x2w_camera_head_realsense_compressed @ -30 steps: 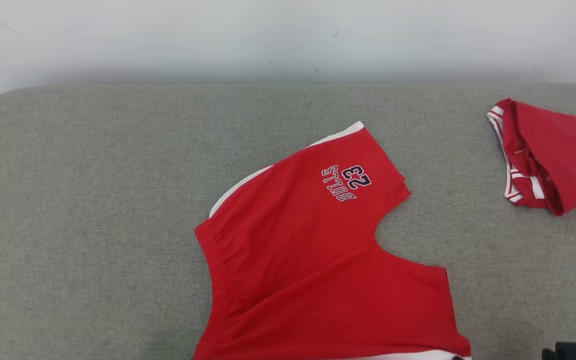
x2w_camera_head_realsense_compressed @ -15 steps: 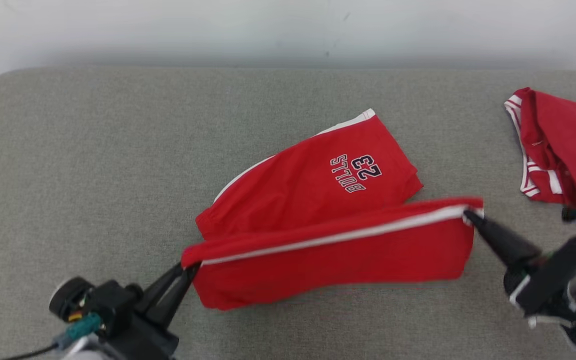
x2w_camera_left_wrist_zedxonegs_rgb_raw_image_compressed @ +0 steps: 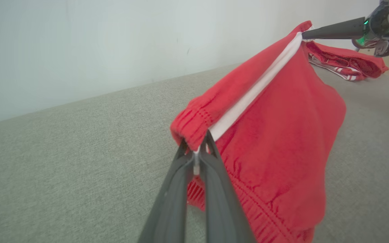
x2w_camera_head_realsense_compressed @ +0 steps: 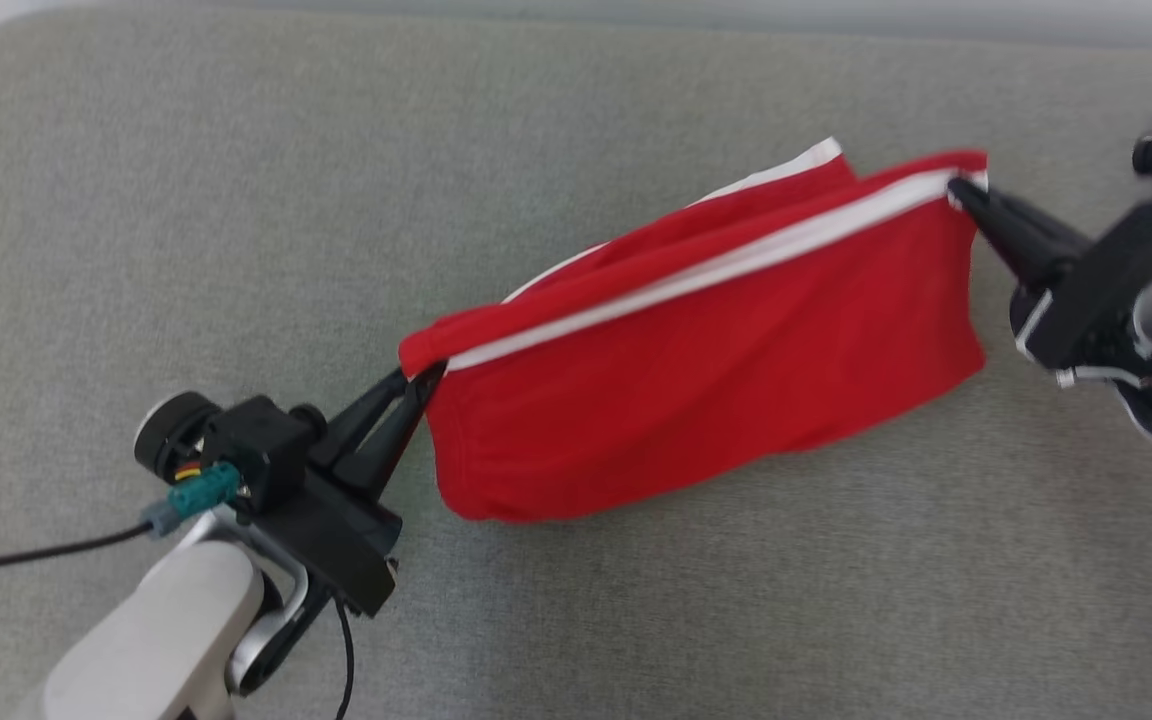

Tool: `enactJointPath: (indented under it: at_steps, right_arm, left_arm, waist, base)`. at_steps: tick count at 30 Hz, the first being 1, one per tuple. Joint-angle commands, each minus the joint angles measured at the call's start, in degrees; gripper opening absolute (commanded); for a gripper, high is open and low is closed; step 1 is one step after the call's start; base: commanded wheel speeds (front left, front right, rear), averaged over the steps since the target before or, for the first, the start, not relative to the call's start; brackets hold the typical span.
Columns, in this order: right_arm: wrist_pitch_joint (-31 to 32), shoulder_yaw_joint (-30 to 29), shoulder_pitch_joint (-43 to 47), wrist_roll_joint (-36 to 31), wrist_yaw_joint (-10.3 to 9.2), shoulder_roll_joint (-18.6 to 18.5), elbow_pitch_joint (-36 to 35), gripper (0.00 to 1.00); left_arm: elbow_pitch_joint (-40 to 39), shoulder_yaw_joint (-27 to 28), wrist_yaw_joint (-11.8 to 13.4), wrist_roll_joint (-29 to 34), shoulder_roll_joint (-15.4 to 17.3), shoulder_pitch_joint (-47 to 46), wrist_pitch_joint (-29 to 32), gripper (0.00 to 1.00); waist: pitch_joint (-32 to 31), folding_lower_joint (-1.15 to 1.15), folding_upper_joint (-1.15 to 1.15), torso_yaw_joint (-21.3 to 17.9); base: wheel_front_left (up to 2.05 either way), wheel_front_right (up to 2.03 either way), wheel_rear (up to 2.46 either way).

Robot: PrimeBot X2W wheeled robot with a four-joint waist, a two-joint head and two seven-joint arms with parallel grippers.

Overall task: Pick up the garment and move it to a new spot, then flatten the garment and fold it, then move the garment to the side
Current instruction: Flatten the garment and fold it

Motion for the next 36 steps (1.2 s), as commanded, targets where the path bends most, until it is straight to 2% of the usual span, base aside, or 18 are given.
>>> enactJointPath:
  at_steps: [1, 10, 20, 21, 22, 23, 24, 25, 29, 36]
  right_arm:
    - [0.16, 0.34, -1.54, -0.17, 0.02, 1.0, 1.6, 0.0]
    - [0.95, 4.4, -9.79, -2.76, 0.03, 5.52, 12.17, 0.0]
    - [0.07, 8.11, -13.29, -2.68, 0.03, 7.4, 15.94, 0.0]
    - [-0.32, 8.4, -13.36, -2.56, 0.02, 7.49, 16.29, 0.04]
    - [-0.64, 8.67, -13.37, -2.36, 0.03, 7.63, 16.58, 0.44]
    - [-0.86, 8.99, -13.33, -2.12, 0.03, 7.76, 16.74, 1.0]
    - [-1.16, 9.29, -13.14, -1.8, 0.03, 7.87, 16.85, 1.0]
    - [-1.57, 9.43, -13.14, -1.65, 0.03, 7.84, 16.88, 1.0]
    - [-3.84, 10.26, -11.9, -0.64, 0.03, 7.42, 16.76, 1.0]
    - [-9.76, 13.65, -7.92, -0.66, 0.03, 3.92, 14.01, 1.0]
  left_arm:
    - [0.62, 0.37, 0.15, -0.32, -0.35, -1.09, -0.13, 0.0]
    - [2.46, -0.67, 0.15, -1.53, -2.21, -4.58, -0.13, 0.0]
    - [3.97, -1.66, 0.15, -1.6, -3.8, -6.29, -0.14, 0.0]
    - [4.13, -1.73, 0.15, -1.62, -3.83, -6.35, -0.14, 0.0]
    - [4.33, -1.82, 0.15, -1.73, -3.82, -6.38, -0.14, 0.0]
    - [4.43, -1.63, 0.15, -1.49, -3.82, -6.55, -0.14, 0.22]
    - [4.52, -1.34, 0.15, -1.29, -3.96, -6.52, -0.14, 0.48]
    - [4.57, -1.02, 0.15, -1.2, -4.08, -6.3, -0.14, 1.0]
    - [4.76, 1.66, 0.15, -0.35, -4.72, -4.22, -0.14, 1.0]
    - [2.8, 9.01, 0.15, 2.6, -5.53, 2.51, -0.14, 1.0]
  waist:
    - [2.77, -0.01, -0.01, 2.21]
    - [6.08, -0.01, -0.01, 4.28]
    - [6.91, -0.01, -0.01, 4.25]
    - [6.76, -0.01, -0.01, 4.15]
    - [6.63, -0.01, -0.01, 4.06]
    - [6.52, -0.01, -0.01, 3.98]
    - [6.28, -0.01, -0.01, 3.87]
    - [6.08, -0.01, -0.01, 3.75]
    - [4.19, -0.01, -0.01, 3.43]
    - [-0.69, -0.01, -0.01, 3.23]
  base:
    - [0.0, 0.0, 0.0]
    - [0.0, 0.0, 0.0]
    - [0.0, 0.0, 0.0]
    - [0.0, 0.0, 0.0]
    - [0.0, 0.0, 0.0]
    - [0.0, 0.0, 0.0]
    - [0.0, 0.0, 0.0]
    - [0.0, 0.0, 0.0]
    - [0.0, 0.0, 0.0]
    - [0.0, 0.0, 0.0]
